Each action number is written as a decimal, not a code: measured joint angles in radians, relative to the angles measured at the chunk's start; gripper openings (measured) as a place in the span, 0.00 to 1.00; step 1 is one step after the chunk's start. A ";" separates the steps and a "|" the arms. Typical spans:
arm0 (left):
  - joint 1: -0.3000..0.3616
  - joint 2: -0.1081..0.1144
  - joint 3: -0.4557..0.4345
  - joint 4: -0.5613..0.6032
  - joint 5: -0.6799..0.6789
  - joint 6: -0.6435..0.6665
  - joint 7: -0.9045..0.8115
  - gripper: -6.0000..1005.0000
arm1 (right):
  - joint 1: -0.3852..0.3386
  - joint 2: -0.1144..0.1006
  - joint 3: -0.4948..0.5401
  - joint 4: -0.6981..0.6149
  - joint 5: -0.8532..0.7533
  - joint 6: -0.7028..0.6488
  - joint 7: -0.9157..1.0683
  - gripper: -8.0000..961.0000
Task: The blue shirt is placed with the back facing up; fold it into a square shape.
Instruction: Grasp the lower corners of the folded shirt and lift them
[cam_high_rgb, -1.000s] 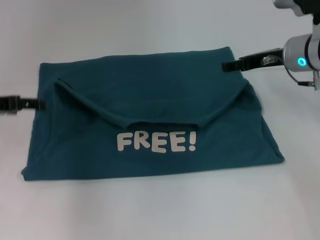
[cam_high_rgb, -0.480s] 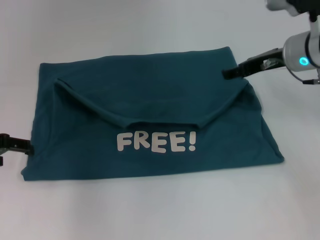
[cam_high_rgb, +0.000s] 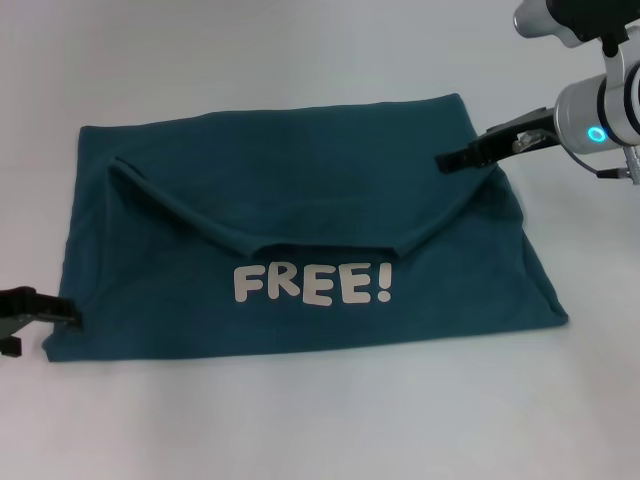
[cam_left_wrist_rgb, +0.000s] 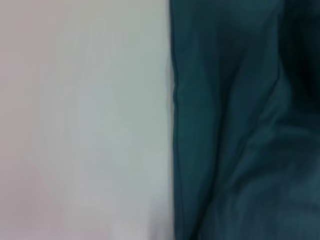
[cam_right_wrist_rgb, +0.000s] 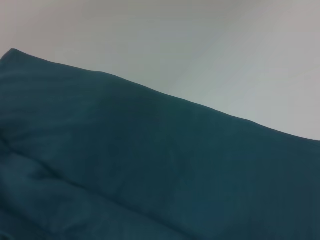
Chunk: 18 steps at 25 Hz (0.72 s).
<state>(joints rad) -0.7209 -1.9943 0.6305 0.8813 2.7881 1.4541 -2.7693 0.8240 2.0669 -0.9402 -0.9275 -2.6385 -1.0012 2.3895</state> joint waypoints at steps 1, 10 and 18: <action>0.000 -0.001 0.000 -0.003 0.000 -0.001 0.000 0.93 | -0.001 0.000 0.000 0.000 0.000 0.000 0.000 0.97; 0.001 -0.005 -0.003 -0.057 0.002 -0.027 -0.001 0.93 | 0.001 0.000 0.000 0.000 0.000 -0.002 -0.004 0.97; -0.011 -0.009 -0.004 -0.090 0.002 -0.062 -0.002 0.93 | 0.000 0.004 0.000 0.001 0.000 -0.004 -0.008 0.97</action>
<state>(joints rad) -0.7321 -2.0034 0.6265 0.7908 2.7897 1.3920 -2.7715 0.8240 2.0705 -0.9403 -0.9267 -2.6385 -1.0048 2.3810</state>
